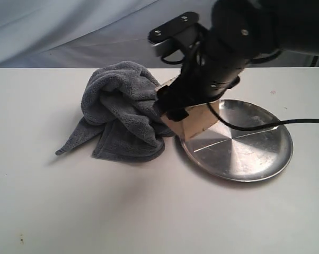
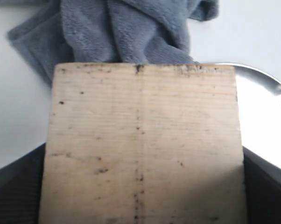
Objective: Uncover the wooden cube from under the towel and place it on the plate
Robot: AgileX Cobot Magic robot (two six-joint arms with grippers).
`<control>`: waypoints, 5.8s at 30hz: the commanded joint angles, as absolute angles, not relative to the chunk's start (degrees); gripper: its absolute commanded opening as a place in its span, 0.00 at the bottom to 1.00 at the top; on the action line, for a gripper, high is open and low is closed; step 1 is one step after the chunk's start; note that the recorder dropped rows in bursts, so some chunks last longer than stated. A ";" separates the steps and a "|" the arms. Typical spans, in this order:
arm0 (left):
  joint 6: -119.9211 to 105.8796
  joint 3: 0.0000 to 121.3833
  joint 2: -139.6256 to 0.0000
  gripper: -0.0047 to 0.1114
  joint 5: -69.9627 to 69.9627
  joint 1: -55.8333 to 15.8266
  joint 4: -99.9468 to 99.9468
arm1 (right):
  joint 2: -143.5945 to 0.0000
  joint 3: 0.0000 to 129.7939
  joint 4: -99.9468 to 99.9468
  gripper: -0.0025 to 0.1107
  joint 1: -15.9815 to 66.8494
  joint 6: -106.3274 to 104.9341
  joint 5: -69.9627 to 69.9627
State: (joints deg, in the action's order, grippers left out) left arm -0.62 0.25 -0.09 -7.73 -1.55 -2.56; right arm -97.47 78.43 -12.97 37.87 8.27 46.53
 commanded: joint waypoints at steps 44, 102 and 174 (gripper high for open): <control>-0.59 0.00 0.00 0.05 -7.61 -1.60 -2.52 | -101.11 53.80 -21.23 0.42 18.08 28.61 9.79; -0.49 0.00 0.00 0.05 -7.61 -1.60 -2.52 | -98.59 52.42 -19.98 0.95 19.55 21.86 5.84; -0.67 0.00 0.00 0.05 -7.61 -1.60 -2.52 | -6.38 21.83 9.16 0.02 0.60 -10.38 8.17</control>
State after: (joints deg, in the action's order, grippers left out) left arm -0.62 0.25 -0.09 -7.73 -1.55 -2.56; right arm -8.64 22.53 9.40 1.03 -9.77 7.70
